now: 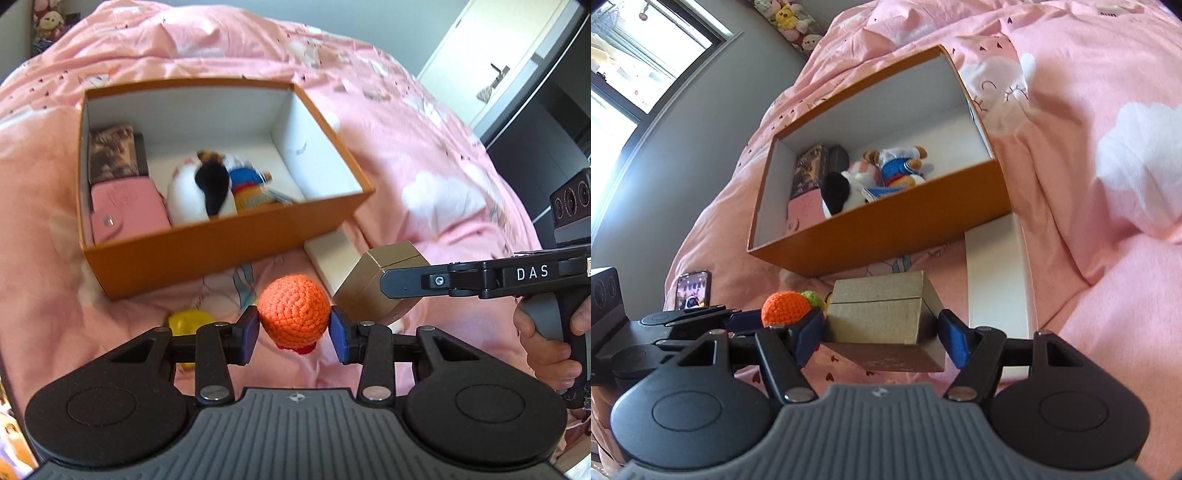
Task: Organize objects
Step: 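Lift the crochet ball and tan box over the shoebox, then lower the tan box into the shoebox and open the right tool, then lower the orange crochet ball into the shoebox and open the left tool, then grasp the yellow tape measure with the left tool while the right tool grasps the long white box, then lift the tape measure and white box over the shoebox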
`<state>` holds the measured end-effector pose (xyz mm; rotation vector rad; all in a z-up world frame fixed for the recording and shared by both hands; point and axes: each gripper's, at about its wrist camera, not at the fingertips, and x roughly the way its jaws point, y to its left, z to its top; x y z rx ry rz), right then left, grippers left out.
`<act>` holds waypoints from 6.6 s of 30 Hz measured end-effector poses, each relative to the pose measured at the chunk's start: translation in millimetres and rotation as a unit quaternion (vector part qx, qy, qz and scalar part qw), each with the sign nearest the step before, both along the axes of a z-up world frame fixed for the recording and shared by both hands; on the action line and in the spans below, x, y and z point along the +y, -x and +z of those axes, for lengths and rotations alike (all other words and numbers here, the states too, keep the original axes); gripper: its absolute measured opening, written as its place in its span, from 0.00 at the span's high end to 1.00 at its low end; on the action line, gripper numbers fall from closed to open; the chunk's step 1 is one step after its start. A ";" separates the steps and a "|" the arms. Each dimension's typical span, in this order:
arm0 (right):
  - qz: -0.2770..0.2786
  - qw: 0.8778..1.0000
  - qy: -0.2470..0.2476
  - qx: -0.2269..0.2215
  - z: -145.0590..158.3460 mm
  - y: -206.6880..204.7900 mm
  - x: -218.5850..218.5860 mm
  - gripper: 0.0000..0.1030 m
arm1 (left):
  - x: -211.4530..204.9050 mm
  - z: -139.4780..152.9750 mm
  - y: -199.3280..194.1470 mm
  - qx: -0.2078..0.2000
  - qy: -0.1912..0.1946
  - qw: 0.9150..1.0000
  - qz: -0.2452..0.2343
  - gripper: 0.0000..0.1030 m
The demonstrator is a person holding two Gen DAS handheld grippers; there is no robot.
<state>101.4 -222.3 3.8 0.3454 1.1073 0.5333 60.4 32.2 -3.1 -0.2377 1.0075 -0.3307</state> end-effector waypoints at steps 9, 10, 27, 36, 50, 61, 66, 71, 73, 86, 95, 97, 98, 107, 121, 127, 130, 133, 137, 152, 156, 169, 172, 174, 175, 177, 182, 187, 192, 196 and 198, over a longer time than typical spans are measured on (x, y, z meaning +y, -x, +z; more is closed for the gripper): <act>0.020 0.995 0.032 -0.094 46.9 -58.2 7.7 0.33 | 17.5 40.6 -37.4 -0.062 -0.013 0.998 0.030 0.55; 0.023 0.993 0.044 -0.103 49.7 -66.8 10.4 0.33 | 18.3 43.0 -42.8 -0.066 -0.013 0.997 0.033 0.55; 0.069 0.977 0.199 -0.042 -19.7 -151.1 62.1 0.33 | 32.8 9.7 -111.8 -0.046 0.002 0.998 0.053 0.55; 0.099 0.960 0.262 -0.001 -36.5 -159.6 84.5 0.32 | 38.6 3.3 -119.8 -0.039 -0.003 0.998 0.057 0.55; 0.111 0.957 0.266 0.019 -23.7 -167.9 77.7 0.40 | 41.5 9.3 -128.8 -0.039 -0.013 0.998 0.056 0.55; 0.089 0.967 0.222 -0.088 12.1 -173.1 72.0 0.40 | 52.4 -3.0 -193.8 0.003 -0.034 0.997 0.070 0.55; 0.090 0.967 0.218 -0.099 4.4 -169.9 75.0 0.40 | 54.4 -41.4 -224.8 0.072 -0.098 0.989 0.079 0.55; 0.093 0.963 0.230 -0.108 -4.6 -170.7 76.9 0.40 | 41.8 -57.3 -228.1 0.111 -0.150 0.980 0.069 0.55; 0.092 0.962 0.231 -0.109 -7.3 -171.3 77.0 0.40 | 39.6 -61.3 -229.5 0.120 -0.160 0.977 0.068 0.55; 0.086 0.964 0.229 -0.106 -11.1 -167.1 69.8 0.40 | 39.6 -63.3 -226.2 0.137 -0.177 0.972 0.076 0.47; 0.081 0.964 0.226 -0.111 -7.0 -161.9 66.5 0.40 | 37.0 -51.6 -222.2 0.112 -0.167 0.977 0.070 0.33; 0.080 0.965 0.225 -0.112 -6.2 -160.6 66.0 0.40 | 36.3 -41.9 -215.8 0.091 -0.155 0.981 0.070 0.36; 0.078 0.965 0.224 -0.112 -5.7 -159.4 65.5 0.40 | 36.4 -36.7 -211.1 0.082 -0.150 0.983 0.071 0.37; 0.051 0.967 0.180 -0.174 11.1 -118.7 51.6 0.40 | 27.2 19.0 -125.1 -0.027 -0.121 0.988 0.089 0.41; -0.047 0.970 0.170 -0.170 -16.9 -28.2 29.6 0.35 | -12.6 -15.3 -34.7 -0.052 -0.185 0.969 0.154 0.41; -0.072 0.973 0.176 -0.131 -43.8 -17.8 17.9 0.35 | -24.7 -41.3 -19.0 -0.006 -0.155 0.978 0.143 0.40; -0.078 0.971 0.191 -0.118 -52.2 -19.3 16.4 0.33 | -24.5 -66.7 -18.2 0.017 -0.180 0.969 0.166 0.40; -0.078 0.971 0.200 -0.106 -59.6 -18.7 16.0 0.31 | -16.4 -88.1 -15.0 0.048 -0.164 0.967 0.188 0.39; -0.072 0.972 0.205 -0.093 -67.7 -19.3 18.6 0.30 | -11.8 -100.0 -9.5 0.052 -0.156 0.966 0.198 0.36; -0.069 0.974 0.207 -0.068 -84.1 -27.4 19.7 0.29 | -40.1 -116.0 -15.1 0.055 -0.236 0.959 0.148 0.34; -0.069 0.975 0.204 -0.059 -88.4 -31.8 17.9 0.29 | -42.2 -120.3 -18.6 0.062 -0.247 0.956 0.145 0.34; -0.025 0.969 0.241 -0.040 -92.4 -47.0 21.1 0.29 | -3.3 -116.4 -15.2 0.088 -0.139 0.966 0.198 0.38; -0.007 0.967 0.253 -0.038 -94.5 -50.0 24.5 0.29 | 5.7 -117.0 -13.4 0.096 -0.118 0.966 0.210 0.40; -0.001 0.966 0.255 -0.033 -97.8 -51.8 25.7 0.30 | 7.7 -117.3 -11.6 0.097 -0.110 0.967 0.210 0.43; 0.000 0.966 0.256 -0.032 -99.0 -52.5 26.0 0.30 | 7.4 -117.0 -10.1 0.096 -0.111 0.967 0.209 0.43; 0.000 0.966 0.258 -0.028 -101.7 -53.9 25.7 0.31 | 6.5 -116.1 -7.1 0.094 -0.114 0.967 0.206 0.44; -0.001 0.970 0.240 -0.022 -101.2 -53.5 20.8 0.37 | 5.9 -111.2 2.9 0.091 -0.114 0.970 0.194 0.44; -0.013 0.973 0.230 -0.023 -92.8 -47.5 14.4 0.37 | 8.2 -100.9 17.6 0.090 -0.100 0.973 0.185 0.44; -0.030 0.975 0.217 -0.033 -74.5 -35.9 5.4 0.38 | 12.8 -79.2 31.3 0.081 -0.075 0.980 0.166 0.44; -0.035 0.979 0.196 -0.051 -49.3 -22.3 -0.4 0.38 | 10.1 -54.9 45.1 0.059 -0.056 0.987 0.141 0.44; -0.034 0.981 0.182 -0.057 -36.7 -16.4 -2.6 0.38 | 17.0 -42.1 42.9 0.045 -0.048 0.990 0.127 0.44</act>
